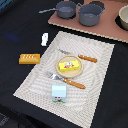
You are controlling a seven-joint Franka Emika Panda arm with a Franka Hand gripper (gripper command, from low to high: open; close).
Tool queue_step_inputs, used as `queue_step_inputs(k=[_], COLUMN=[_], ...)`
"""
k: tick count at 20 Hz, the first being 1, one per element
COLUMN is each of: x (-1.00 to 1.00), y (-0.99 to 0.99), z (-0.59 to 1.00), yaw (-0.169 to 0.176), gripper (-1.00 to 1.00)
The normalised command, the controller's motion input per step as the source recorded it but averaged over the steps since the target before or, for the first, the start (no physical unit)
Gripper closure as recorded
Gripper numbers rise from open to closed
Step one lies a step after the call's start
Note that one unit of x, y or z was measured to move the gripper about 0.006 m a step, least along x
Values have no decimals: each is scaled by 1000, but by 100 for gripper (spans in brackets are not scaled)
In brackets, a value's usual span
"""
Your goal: Interact with the objects in diverse but meaningful ways.
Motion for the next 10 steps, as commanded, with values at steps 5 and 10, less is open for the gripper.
queue_step_inputs(k=[5, 10], x=[-79, -21], y=[-214, -176], z=[-1000, -762], yaw=[-214, -184], gripper=[-100, -100])
